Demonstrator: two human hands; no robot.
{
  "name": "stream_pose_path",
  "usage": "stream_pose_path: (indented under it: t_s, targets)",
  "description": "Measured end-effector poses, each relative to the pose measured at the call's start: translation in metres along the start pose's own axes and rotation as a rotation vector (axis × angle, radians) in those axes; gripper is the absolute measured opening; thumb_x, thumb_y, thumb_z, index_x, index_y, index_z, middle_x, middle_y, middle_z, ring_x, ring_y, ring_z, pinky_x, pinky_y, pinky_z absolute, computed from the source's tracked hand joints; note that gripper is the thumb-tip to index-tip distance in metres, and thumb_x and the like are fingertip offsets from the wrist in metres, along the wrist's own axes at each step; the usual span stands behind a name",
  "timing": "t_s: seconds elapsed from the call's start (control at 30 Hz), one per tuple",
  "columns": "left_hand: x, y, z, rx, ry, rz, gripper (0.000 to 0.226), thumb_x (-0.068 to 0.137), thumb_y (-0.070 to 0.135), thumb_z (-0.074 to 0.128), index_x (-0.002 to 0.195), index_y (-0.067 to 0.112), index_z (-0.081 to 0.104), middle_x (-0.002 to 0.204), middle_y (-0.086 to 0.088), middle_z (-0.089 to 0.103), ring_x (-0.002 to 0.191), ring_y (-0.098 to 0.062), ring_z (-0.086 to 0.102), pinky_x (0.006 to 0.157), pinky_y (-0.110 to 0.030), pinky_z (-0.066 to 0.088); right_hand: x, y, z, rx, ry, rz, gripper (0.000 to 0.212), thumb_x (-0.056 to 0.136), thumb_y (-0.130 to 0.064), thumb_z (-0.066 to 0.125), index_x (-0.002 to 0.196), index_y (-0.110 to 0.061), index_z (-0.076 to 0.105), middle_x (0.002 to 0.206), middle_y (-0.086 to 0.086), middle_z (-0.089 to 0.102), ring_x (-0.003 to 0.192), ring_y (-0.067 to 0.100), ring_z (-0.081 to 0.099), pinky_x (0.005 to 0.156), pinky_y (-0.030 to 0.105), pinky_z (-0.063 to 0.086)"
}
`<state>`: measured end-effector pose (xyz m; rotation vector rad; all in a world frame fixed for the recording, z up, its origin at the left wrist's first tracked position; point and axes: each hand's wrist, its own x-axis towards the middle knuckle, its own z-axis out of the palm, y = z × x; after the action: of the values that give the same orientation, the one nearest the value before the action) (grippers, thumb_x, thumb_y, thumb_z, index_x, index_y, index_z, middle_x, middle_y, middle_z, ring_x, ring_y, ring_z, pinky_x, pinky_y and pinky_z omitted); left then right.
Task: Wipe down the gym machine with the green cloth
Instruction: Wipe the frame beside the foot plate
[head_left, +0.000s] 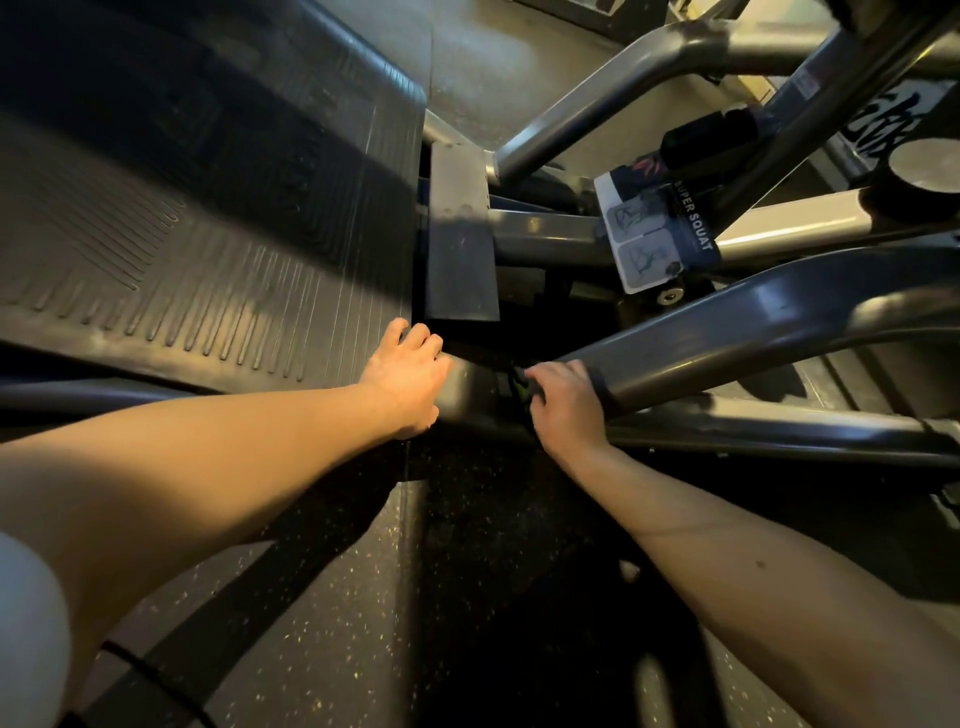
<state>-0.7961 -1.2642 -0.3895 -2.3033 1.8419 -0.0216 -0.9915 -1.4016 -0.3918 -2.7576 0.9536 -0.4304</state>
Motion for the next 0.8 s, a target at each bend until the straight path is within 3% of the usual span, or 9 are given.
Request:
stream_pose_path:
  t_s: [0.13, 0.2, 0.4, 0.6, 0.67, 0.8]
  targets:
    - [-0.002, -0.002, 0.001, -0.028, -0.001, -0.029, 0.063, 0.088, 0.058, 0.060, 0.139, 0.021, 0.052, 0.143, -0.005, 0.048, 0.136, -0.029, 0.037, 0.118, -0.050, 0.021, 0.007, 0.000, 0.022, -0.077, -0.224, 0.046, 0.036, 0.096, -0.004, 0.058, 0.131, -0.013, 0.064, 0.140, 0.003, 0.056, 0.134, 0.021, 0.044, 0.114, 0.035, 0.038]
    - [-0.002, -0.002, 0.002, -0.050, 0.008, -0.027, 0.064, 0.088, 0.057, 0.062, 0.139, 0.021, 0.052, 0.144, -0.005, 0.047, 0.137, -0.029, 0.037, 0.118, -0.049, 0.021, 0.011, -0.002, 0.032, -0.108, -0.275, 0.021, 0.036, 0.096, -0.003, 0.056, 0.129, -0.012, 0.064, 0.140, 0.003, 0.058, 0.134, 0.024, 0.041, 0.114, 0.034, 0.035]
    - [-0.001, -0.001, 0.003, -0.089, 0.023, -0.044, 0.064, 0.088, 0.056, 0.065, 0.138, 0.019, 0.053, 0.143, -0.004, 0.048, 0.136, -0.027, 0.039, 0.120, -0.049, 0.021, 0.026, -0.021, 0.046, 0.229, -0.100, 0.370, 0.037, 0.099, -0.012, 0.059, 0.135, -0.020, 0.061, 0.131, 0.005, 0.058, 0.117, 0.017, 0.058, 0.099, 0.023, 0.039]
    - [0.001, 0.000, 0.006, -0.080, 0.029, -0.044, 0.066, 0.088, 0.057, 0.062, 0.141, 0.018, 0.050, 0.143, -0.005, 0.046, 0.136, -0.028, 0.038, 0.120, -0.050, 0.020, -0.018, -0.037, 0.056, 0.326, -0.106, 0.225, 0.040, 0.097, -0.009, 0.059, 0.136, -0.016, 0.061, 0.129, -0.003, 0.060, 0.121, 0.009, 0.044, 0.098, 0.016, 0.032]
    - [0.002, 0.000, 0.006, -0.071, 0.026, -0.044, 0.067, 0.089, 0.058, 0.061, 0.141, 0.019, 0.049, 0.143, -0.005, 0.046, 0.137, -0.029, 0.038, 0.121, -0.050, 0.020, -0.014, -0.032, 0.056, 0.332, -0.094, 0.221, 0.041, 0.096, -0.007, 0.060, 0.136, -0.017, 0.062, 0.130, -0.002, 0.061, 0.120, 0.007, 0.047, 0.098, 0.013, 0.032]
    - [0.003, 0.002, 0.006, -0.067, 0.013, -0.050, 0.068, 0.089, 0.058, 0.062, 0.142, 0.018, 0.048, 0.144, -0.005, 0.045, 0.137, -0.029, 0.038, 0.121, -0.050, 0.020, 0.026, -0.026, 0.061, 0.347, -0.058, 0.339, 0.041, 0.097, -0.002, 0.058, 0.135, -0.018, 0.064, 0.132, 0.001, 0.065, 0.124, 0.015, 0.058, 0.103, 0.021, 0.040]
